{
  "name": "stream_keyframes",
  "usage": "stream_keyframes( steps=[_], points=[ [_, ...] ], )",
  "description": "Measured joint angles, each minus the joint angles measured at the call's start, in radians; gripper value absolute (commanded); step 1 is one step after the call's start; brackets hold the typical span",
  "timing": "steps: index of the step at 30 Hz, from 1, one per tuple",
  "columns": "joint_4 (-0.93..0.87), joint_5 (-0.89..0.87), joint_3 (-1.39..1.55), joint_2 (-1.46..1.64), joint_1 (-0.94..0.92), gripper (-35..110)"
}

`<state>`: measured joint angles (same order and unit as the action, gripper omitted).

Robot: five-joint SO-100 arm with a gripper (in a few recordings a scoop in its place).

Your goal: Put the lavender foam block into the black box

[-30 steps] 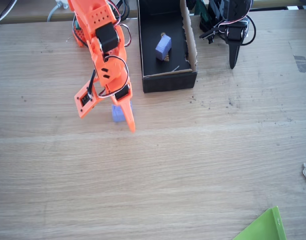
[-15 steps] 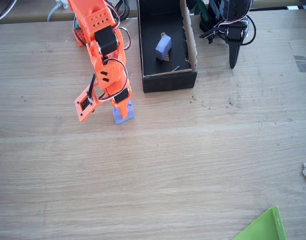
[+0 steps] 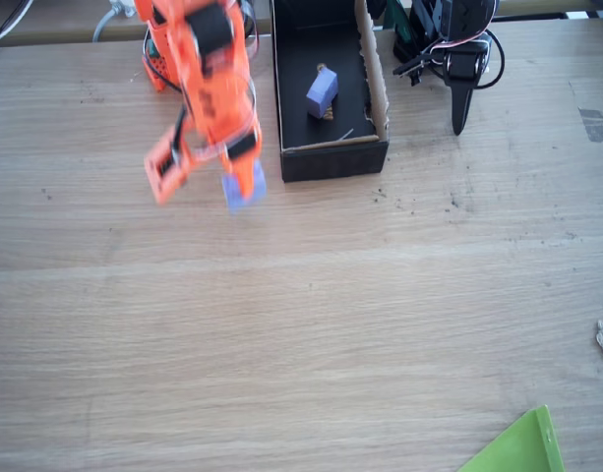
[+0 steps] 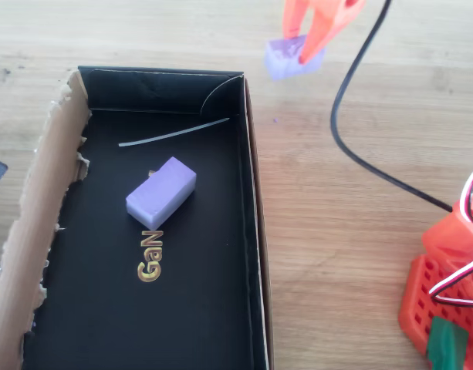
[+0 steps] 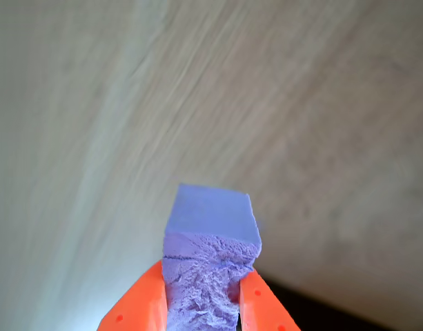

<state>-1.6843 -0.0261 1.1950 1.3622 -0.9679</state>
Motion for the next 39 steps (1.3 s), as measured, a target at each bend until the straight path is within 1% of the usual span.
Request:
stream_keyframes(
  steps=[2,5,9,16,18,21,24,30,36,39],
  points=[
    [-0.094,-0.017,0.000,0.094,0.029,0],
    [-0.166,-0.040,0.005,0.210,0.048,0],
    [-0.190,-0.037,0.026,0.333,0.091,0],
    [-0.196,-0.051,0.029,0.371,0.138,0],
    [-0.192,-0.055,0.041,0.371,0.158,0],
    [-0.141,0.020,0.060,0.371,0.210,0],
    [-0.103,0.043,0.060,0.344,0.336,0],
    [0.015,0.092,0.012,0.124,0.623,0],
    [0.031,0.098,-0.074,0.046,0.683,1],
    [0.018,0.092,-0.081,0.046,0.690,24]
  ],
)
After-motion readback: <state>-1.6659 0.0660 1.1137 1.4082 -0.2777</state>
